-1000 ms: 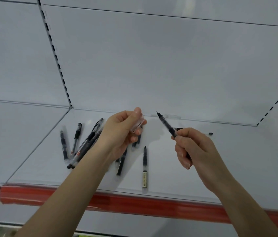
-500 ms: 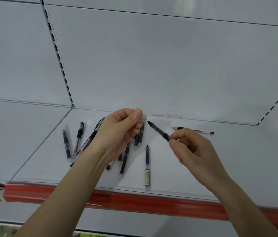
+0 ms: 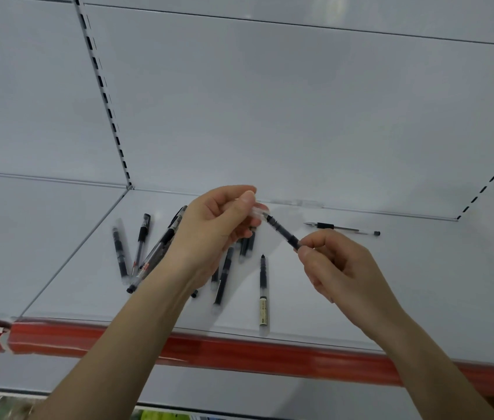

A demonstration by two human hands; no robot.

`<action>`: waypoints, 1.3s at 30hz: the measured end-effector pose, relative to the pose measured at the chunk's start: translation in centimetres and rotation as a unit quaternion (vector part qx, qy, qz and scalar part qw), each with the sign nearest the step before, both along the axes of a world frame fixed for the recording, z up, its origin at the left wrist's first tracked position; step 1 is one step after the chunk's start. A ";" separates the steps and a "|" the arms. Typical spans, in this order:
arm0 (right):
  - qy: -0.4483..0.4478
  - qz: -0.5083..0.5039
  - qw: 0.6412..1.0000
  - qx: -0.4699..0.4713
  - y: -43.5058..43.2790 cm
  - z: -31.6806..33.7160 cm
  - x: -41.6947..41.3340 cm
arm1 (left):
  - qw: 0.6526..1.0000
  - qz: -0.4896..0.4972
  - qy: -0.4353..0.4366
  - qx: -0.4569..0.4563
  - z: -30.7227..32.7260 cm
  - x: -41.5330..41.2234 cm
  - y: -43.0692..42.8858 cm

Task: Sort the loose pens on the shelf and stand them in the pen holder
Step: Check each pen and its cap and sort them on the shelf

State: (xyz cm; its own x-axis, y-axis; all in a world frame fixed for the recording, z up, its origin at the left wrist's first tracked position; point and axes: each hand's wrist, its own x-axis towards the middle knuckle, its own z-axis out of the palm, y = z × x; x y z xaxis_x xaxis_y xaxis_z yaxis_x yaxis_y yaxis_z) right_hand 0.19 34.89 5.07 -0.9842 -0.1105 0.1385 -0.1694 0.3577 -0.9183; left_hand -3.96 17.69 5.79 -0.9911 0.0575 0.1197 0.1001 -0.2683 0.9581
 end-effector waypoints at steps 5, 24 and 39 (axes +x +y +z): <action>0.008 0.009 1.000 -0.002 -0.8 -0.4 0.2 | 0.996 0.080 0.004 0.030 -0.4 -0.4 0.7; 0.094 -0.024 0.995 -0.021 -2.3 -2.2 -0.5 | 0.988 0.129 0.075 -0.031 -0.5 -0.8 2.8; -0.043 0.052 0.956 0.285 -1.2 -3.6 -3.6 | 0.850 0.157 0.070 -0.498 -2.5 -4.6 -2.8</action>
State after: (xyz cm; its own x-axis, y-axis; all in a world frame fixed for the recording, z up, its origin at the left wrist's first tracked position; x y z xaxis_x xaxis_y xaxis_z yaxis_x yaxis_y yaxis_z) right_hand -3.42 33.70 1.51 -0.9686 -0.2427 -0.0547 -0.1645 0.7898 -0.5909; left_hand -8.53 14.89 3.29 -0.9565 -0.0661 0.2842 0.1481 0.7293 0.6680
